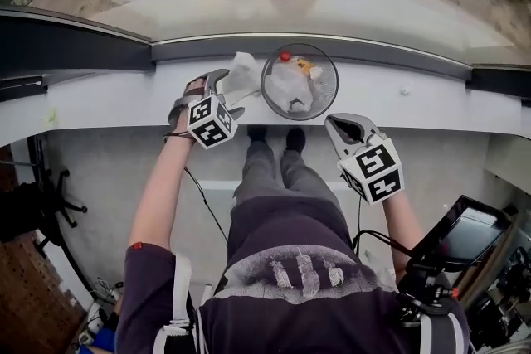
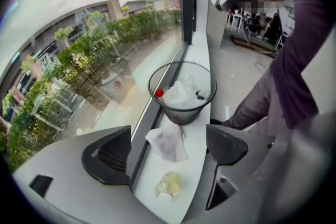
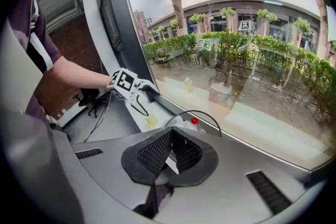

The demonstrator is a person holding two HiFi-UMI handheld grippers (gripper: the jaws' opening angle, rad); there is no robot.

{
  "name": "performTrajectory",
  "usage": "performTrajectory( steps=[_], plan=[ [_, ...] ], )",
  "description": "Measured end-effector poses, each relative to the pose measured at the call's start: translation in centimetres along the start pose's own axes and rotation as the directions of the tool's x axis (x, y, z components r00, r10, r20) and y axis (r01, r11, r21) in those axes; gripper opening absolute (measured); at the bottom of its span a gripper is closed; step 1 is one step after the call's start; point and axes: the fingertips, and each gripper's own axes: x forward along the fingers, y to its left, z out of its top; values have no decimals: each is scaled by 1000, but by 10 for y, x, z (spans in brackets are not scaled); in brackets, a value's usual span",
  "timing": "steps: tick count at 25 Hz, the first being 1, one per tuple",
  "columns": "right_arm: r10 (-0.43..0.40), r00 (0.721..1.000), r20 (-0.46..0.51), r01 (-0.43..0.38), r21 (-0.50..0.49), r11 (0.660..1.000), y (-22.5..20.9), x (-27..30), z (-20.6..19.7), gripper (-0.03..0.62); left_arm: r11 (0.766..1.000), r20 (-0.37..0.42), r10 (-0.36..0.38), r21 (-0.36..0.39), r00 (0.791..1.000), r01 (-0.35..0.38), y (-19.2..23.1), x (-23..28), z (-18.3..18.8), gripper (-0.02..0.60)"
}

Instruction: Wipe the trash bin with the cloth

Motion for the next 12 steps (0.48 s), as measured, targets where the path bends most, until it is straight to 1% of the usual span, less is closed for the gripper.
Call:
performTrajectory(
  steps=[1, 3, 4, 8, 10, 12],
  plan=[
    [-16, 1000, -23, 16, -15, 1000, -4, 7, -4, -2, 999, -54, 3, 39, 999, -1, 7, 19, -12, 423],
    [-54, 997, -62, 52, -31, 998, -16, 22, -13, -2, 992, -157, 37, 123, 987, -18, 25, 54, -32, 428],
    [-69, 995, -76, 67, -29, 997, -23, 28, -17, -2, 989, -185, 42, 147, 982, -15, 31, 70, -38, 434],
    [-131, 981, -145, 132, -4, 991, -58, 48, -44, -2, 985, -189, 4, 171, 982, 29, 40, 125, -47, 434],
    [-179, 964, -196, 181, -8, 984, -80, 55, -60, -1, 977, -207, -20, 202, 978, 63, 35, 154, -54, 434],
    [-220, 948, -230, 221, -20, 975, -101, 61, -71, -2, 967, -240, -53, 228, 969, 109, 26, 186, -64, 434]
  ],
)
